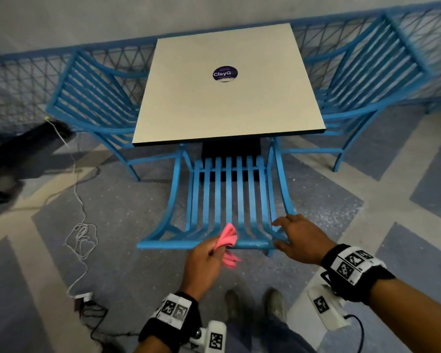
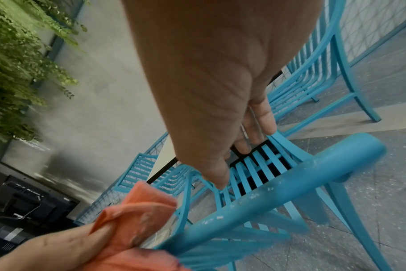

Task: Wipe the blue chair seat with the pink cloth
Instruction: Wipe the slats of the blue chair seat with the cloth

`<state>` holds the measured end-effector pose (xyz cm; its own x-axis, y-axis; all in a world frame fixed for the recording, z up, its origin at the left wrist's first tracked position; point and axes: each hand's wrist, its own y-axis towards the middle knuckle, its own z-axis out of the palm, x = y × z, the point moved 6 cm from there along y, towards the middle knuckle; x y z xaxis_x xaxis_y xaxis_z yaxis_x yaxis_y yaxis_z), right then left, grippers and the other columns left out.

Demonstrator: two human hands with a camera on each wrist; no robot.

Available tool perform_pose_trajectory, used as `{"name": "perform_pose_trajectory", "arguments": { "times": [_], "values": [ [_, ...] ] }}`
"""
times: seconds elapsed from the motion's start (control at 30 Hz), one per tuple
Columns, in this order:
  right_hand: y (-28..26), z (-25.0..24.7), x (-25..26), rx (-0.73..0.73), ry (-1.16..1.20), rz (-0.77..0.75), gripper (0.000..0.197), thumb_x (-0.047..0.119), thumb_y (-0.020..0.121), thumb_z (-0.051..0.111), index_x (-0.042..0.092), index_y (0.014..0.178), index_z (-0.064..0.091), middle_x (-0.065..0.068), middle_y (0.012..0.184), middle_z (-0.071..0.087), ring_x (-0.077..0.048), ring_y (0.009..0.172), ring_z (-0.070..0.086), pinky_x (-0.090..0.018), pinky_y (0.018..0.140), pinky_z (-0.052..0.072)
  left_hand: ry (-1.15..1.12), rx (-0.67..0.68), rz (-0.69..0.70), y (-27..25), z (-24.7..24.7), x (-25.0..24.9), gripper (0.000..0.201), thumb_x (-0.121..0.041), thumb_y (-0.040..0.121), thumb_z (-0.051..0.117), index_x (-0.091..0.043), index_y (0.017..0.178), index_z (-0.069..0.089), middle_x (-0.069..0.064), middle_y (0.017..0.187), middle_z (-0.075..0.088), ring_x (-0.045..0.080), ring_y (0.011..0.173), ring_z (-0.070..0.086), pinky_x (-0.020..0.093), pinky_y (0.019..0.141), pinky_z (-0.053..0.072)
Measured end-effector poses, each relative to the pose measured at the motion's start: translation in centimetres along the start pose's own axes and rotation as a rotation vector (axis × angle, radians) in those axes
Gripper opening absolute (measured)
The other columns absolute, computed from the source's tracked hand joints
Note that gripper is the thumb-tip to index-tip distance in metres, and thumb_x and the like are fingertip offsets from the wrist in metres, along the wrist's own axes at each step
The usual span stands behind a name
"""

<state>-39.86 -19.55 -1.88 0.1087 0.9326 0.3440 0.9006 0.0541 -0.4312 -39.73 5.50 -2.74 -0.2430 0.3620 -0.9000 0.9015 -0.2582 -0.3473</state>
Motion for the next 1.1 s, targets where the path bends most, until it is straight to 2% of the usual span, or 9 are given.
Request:
{"name": "perform_pose_trajectory", "arguments": {
  "times": [0.13, 0.27, 0.33, 0.43, 0.53, 0.67, 0.83, 1.03, 1.1],
  "values": [
    [-0.3, 0.6, -0.1, 0.004, -0.003, -0.009, 0.059, 0.046, 0.085, 0.064, 0.022, 0.137, 0.048, -0.008, 0.13, 0.059, -0.028, 0.121, 0.052, -0.04, 0.102, 0.045, 0.234, -0.091, -0.003, 0.6, -3.0, 2.0, 0.03, -0.017, 0.103, 0.056, -0.03, 0.126, 0.07, 0.003, 0.088, 0.079, 0.014, 0.07, 0.076, 0.037, 0.07, 0.065],
    [-0.5, 1.1, 0.4, 0.01, -0.028, -0.026, 0.06, 0.046, 0.085, 0.063, 0.023, 0.138, 0.046, -0.008, 0.132, 0.058, -0.029, 0.122, 0.05, -0.043, 0.105, 0.043, 0.378, -0.102, 0.066, 1.4, 0.3, 2.9, 0.044, -0.022, 0.1, 0.06, -0.04, 0.14, 0.058, -0.013, 0.136, 0.065, 0.011, 0.122, 0.063, 0.036, 0.109, 0.05],
    [-0.7, 1.1, 0.2, 0.007, -0.031, -0.014, 0.061, 0.045, 0.085, 0.065, 0.023, 0.139, 0.046, -0.007, 0.133, 0.057, -0.028, 0.122, 0.05, -0.042, 0.106, 0.043, 0.361, -0.127, 0.089, 1.7, 2.8, 2.1, 0.042, -0.024, 0.1, 0.061, -0.039, 0.139, 0.06, -0.017, 0.136, 0.061, 0.01, 0.132, 0.055, 0.036, 0.116, 0.043],
    [-1.3, 1.0, -0.7, 0.0, -0.038, 0.007, 0.063, 0.044, 0.083, 0.069, 0.021, 0.137, 0.048, -0.008, 0.132, 0.058, -0.028, 0.121, 0.051, -0.04, 0.104, 0.043, 0.298, -0.06, 0.127, 2.1, 7.0, 0.5, 0.036, -0.027, 0.101, 0.061, -0.037, 0.136, 0.063, -0.016, 0.133, 0.065, 0.003, 0.131, 0.053, 0.028, 0.117, 0.04],
    [-2.0, 0.6, -1.8, -0.005, -0.037, 0.012, 0.067, 0.046, 0.079, 0.072, 0.02, 0.136, 0.049, -0.008, 0.132, 0.058, -0.029, 0.12, 0.052, -0.039, 0.102, 0.044, 0.37, 0.022, 0.226, 2.3, 10.8, -1.1, 0.043, -0.013, 0.099, 0.06, -0.03, 0.138, 0.063, -0.006, 0.134, 0.068, -0.002, 0.123, 0.051, 0.007, 0.111, 0.031],
    [-2.8, 0.2, -3.2, -0.028, -0.008, -0.002, 0.076, 0.057, 0.072, 0.073, 0.023, 0.136, 0.048, -0.004, 0.13, 0.059, -0.025, 0.116, 0.051, -0.038, 0.098, 0.044, 0.324, 0.115, 0.213, 2.0, 13.1, -3.2, 0.037, -0.018, 0.098, 0.062, -0.028, 0.134, 0.067, -0.016, 0.126, 0.066, -0.01, 0.113, 0.055, -0.001, 0.099, 0.036],
    [-3.5, -0.2, -4.9, -0.028, -0.034, 0.008, 0.088, 0.063, 0.066, 0.074, 0.027, 0.14, 0.044, -0.002, 0.133, 0.057, -0.024, 0.119, 0.05, -0.038, 0.101, 0.042, 0.174, 0.091, 0.035, 1.1, 9.1, -3.4, 0.025, -0.02, 0.1, 0.06, -0.039, 0.11, 0.073, -0.018, 0.07, 0.076, -0.004, 0.066, 0.071, 0.01, 0.059, 0.052],
    [-4.5, -0.1, -6.6, -0.035, -0.034, 0.046, 0.083, 0.061, 0.069, 0.074, 0.027, 0.139, 0.043, -0.002, 0.133, 0.056, -0.023, 0.118, 0.049, -0.037, 0.102, 0.042, 0.333, -0.034, -0.008, 1.0, 3.1, -2.1, 0.026, -0.024, 0.103, 0.056, -0.036, 0.121, 0.07, -0.006, 0.079, 0.079, -0.004, 0.063, 0.072, 0.009, 0.06, 0.053],
    [-4.8, 0.1, -7.0, -0.034, -0.027, 0.06, 0.085, 0.06, 0.069, 0.074, 0.027, 0.141, 0.042, -0.002, 0.135, 0.055, -0.023, 0.119, 0.048, -0.036, 0.103, 0.04, 0.453, -0.001, -0.003, 1.4, 4.5, -1.0, 0.03, -0.031, 0.102, 0.056, -0.04, 0.128, 0.068, -0.004, 0.104, 0.081, 0.002, 0.082, 0.075, 0.018, 0.078, 0.058]
  ]
}}
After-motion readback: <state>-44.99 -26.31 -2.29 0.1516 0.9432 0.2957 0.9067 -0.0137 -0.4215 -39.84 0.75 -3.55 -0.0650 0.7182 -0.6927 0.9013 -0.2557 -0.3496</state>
